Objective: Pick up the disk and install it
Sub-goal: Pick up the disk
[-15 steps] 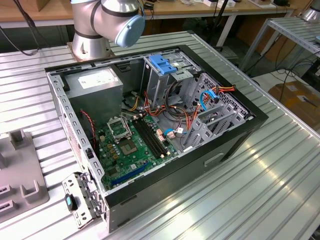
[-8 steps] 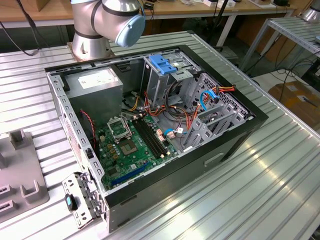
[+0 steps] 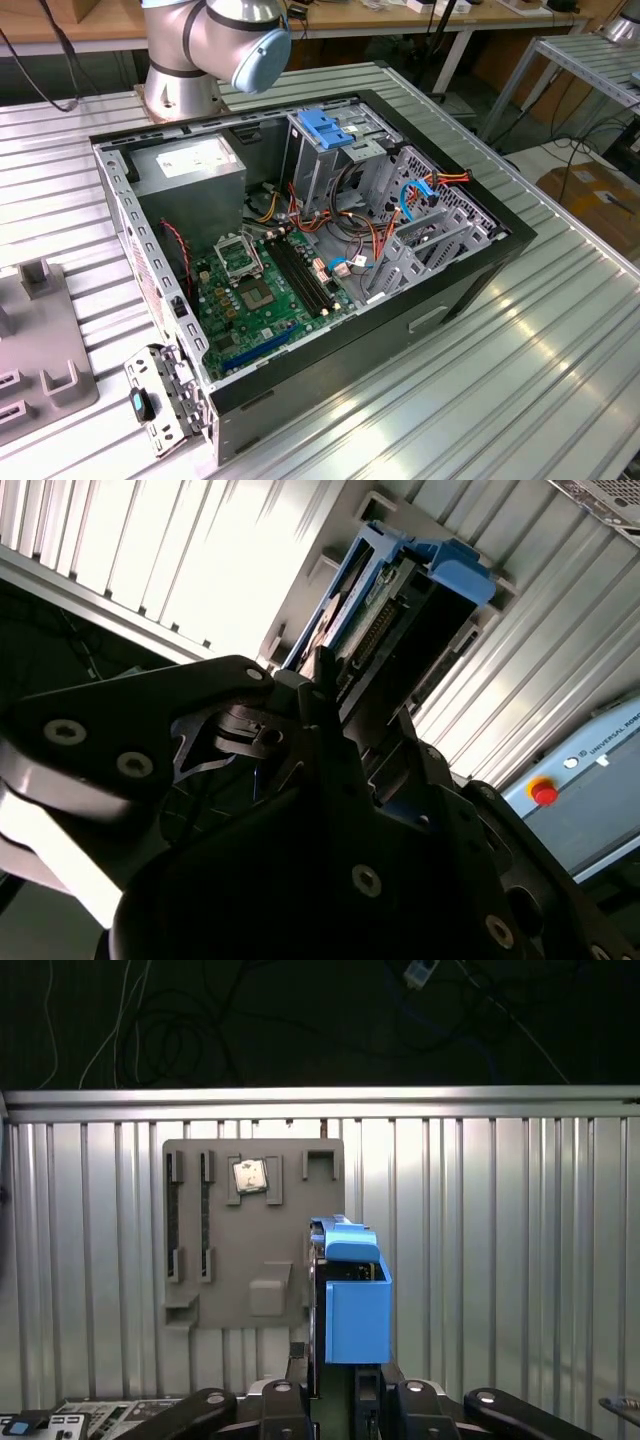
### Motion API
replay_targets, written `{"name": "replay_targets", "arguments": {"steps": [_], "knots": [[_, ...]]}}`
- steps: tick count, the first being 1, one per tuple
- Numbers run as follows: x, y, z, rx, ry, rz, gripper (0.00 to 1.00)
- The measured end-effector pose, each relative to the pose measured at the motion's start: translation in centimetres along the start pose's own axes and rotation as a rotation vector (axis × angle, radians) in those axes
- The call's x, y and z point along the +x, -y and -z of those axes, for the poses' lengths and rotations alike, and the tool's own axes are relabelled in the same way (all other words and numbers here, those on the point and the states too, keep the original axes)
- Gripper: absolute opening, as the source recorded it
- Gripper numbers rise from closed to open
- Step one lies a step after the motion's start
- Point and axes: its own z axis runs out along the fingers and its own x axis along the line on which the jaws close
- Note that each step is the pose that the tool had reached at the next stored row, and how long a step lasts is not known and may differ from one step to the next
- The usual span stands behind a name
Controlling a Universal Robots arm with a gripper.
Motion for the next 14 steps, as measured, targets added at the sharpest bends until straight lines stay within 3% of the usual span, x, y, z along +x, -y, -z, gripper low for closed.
{"name": "replay_targets", "arguments": {"steps": [14], "knots": [[-0.06,3.07,-0.05,-0.0001,0.0000,0.000,0.35]]}}
